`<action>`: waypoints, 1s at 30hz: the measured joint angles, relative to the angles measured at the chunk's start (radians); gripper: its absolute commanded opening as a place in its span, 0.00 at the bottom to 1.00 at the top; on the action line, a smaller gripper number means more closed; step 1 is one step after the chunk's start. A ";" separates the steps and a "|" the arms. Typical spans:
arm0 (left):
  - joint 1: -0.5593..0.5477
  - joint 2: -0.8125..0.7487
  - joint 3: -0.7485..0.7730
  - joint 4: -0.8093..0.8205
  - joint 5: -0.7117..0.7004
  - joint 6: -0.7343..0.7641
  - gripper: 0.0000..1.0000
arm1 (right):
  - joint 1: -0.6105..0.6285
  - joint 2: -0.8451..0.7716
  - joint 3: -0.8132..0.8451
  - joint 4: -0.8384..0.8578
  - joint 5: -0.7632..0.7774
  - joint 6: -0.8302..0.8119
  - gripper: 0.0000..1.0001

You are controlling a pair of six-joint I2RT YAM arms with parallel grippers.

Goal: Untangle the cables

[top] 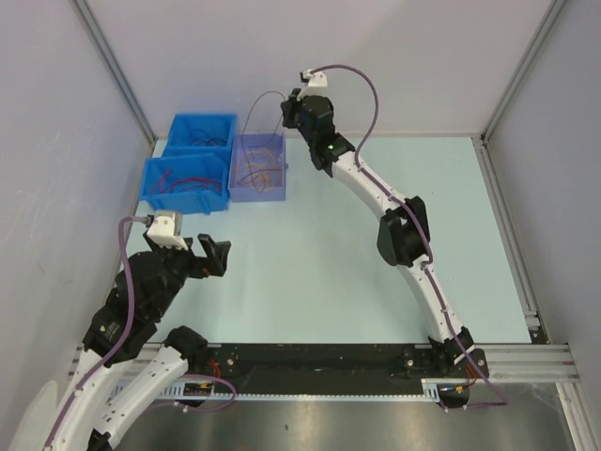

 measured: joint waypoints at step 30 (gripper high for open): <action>0.008 0.005 0.000 0.000 0.006 0.000 1.00 | 0.032 0.194 0.006 -0.055 0.044 0.036 0.69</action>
